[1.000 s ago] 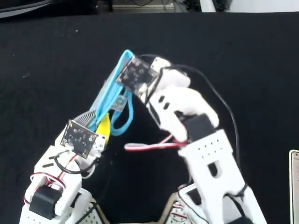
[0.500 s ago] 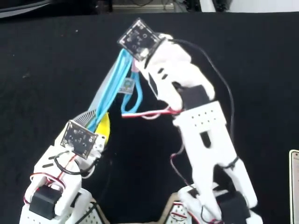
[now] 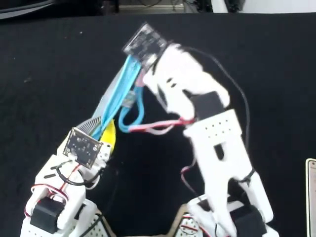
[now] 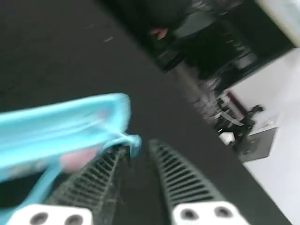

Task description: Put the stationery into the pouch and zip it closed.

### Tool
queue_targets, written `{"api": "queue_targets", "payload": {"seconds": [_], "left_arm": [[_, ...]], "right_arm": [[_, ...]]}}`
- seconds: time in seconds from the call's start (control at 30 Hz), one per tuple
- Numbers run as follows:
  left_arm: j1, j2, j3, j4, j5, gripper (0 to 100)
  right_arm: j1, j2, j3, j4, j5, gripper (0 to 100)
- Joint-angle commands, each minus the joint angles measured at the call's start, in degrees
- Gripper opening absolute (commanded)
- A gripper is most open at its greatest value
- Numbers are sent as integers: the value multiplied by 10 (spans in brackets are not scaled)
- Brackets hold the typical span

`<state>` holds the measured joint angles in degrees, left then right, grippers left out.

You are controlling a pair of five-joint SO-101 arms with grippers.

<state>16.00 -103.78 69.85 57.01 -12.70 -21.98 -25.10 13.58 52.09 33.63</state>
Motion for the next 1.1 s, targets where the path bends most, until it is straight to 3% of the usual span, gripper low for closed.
{"api": "queue_targets", "payload": {"seconds": [0.0,0.13,0.33,0.43,0.57,0.83,0.97,1.07], "left_arm": [[-3,5,-4,-23,-4,29],[-31,3,33,-65,-6,29],[-179,4,87,-192,-2,29],[-207,3,111,-232,11,29],[-165,5,124,-234,26,29],[-41,7,152,-234,26,31],[-10,7,157,-233,39,140],[-7,8,160,-233,92,184]], "right_arm": [[-41,-68,-27,59,-2,227],[-54,-122,-26,79,-3,208],[-47,-191,36,108,-3,152],[-41,-240,124,98,-3,106],[-19,-333,245,92,0,12],[118,-553,476,93,-4,26],[127,-640,583,96,-10,26],[127,-698,640,92,-71,26]]}}
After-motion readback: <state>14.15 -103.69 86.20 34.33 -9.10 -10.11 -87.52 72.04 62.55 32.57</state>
